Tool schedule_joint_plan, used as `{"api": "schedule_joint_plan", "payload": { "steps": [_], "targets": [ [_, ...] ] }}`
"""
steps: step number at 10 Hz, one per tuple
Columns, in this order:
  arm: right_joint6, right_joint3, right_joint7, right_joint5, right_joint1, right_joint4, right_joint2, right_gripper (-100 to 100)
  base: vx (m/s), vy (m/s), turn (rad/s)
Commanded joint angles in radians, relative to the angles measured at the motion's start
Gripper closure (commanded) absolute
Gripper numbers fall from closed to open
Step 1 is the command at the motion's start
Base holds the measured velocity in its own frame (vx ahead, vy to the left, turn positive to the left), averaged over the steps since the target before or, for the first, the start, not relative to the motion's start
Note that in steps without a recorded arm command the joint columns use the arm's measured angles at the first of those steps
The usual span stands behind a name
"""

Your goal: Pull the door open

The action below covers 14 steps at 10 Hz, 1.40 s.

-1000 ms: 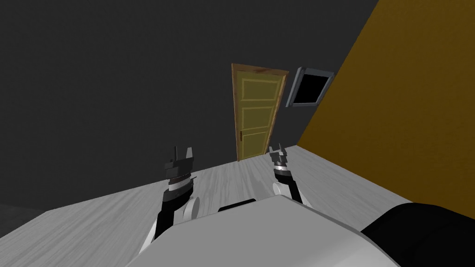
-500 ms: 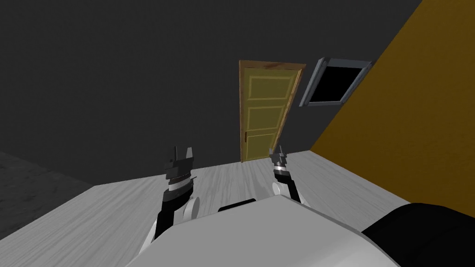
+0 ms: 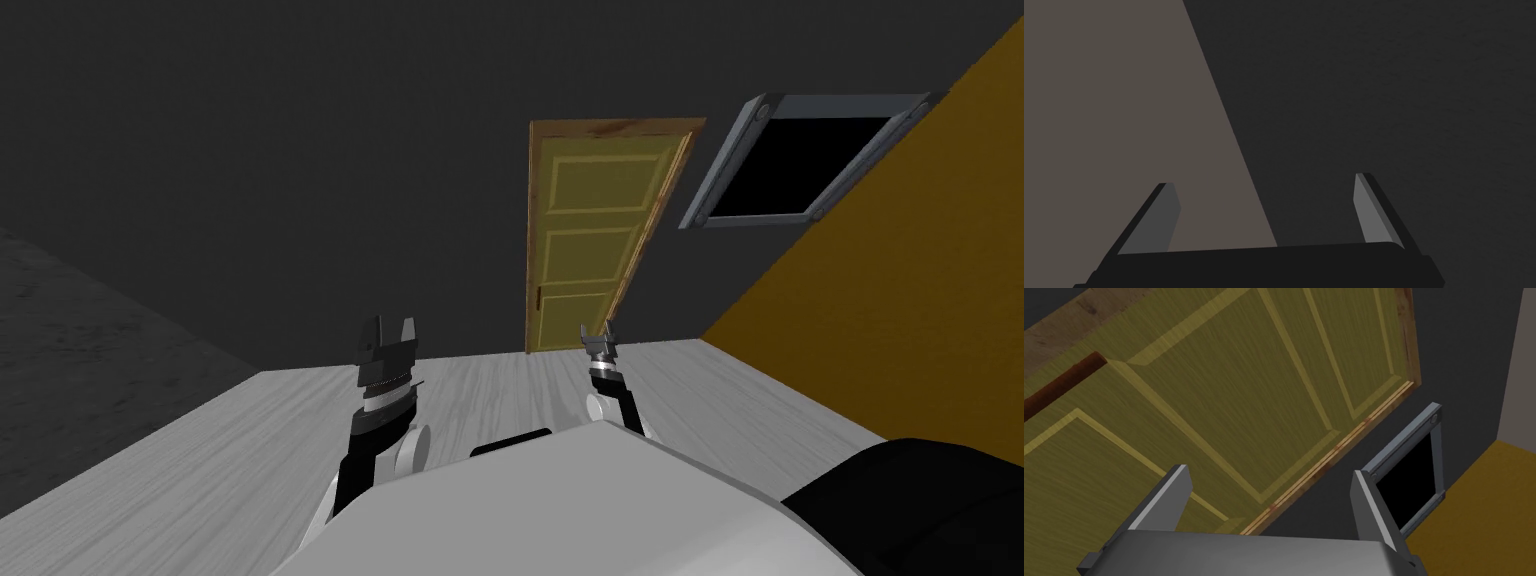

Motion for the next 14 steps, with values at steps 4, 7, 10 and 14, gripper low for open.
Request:
{"api": "schedule_joint_plan", "payload": {
  "steps": [4,7,10,14],
  "targets": [
    [-0.020,-0.015,-0.109,-0.072,-0.037,0.117,-0.012,-100,0.066,-0.066,0.214],
    [-0.033,-0.023,-0.176,-0.118,-0.061,0.191,-0.017,-100,0.066,-0.077,0.204],
    [-0.045,-0.032,-0.243,-0.163,-0.084,0.264,-0.022,-100,0.055,-0.080,0.210],
    [-0.061,-0.043,-0.331,-0.223,-0.115,0.360,-0.027,-100,0.059,-0.086,0.206]
  ]
}}
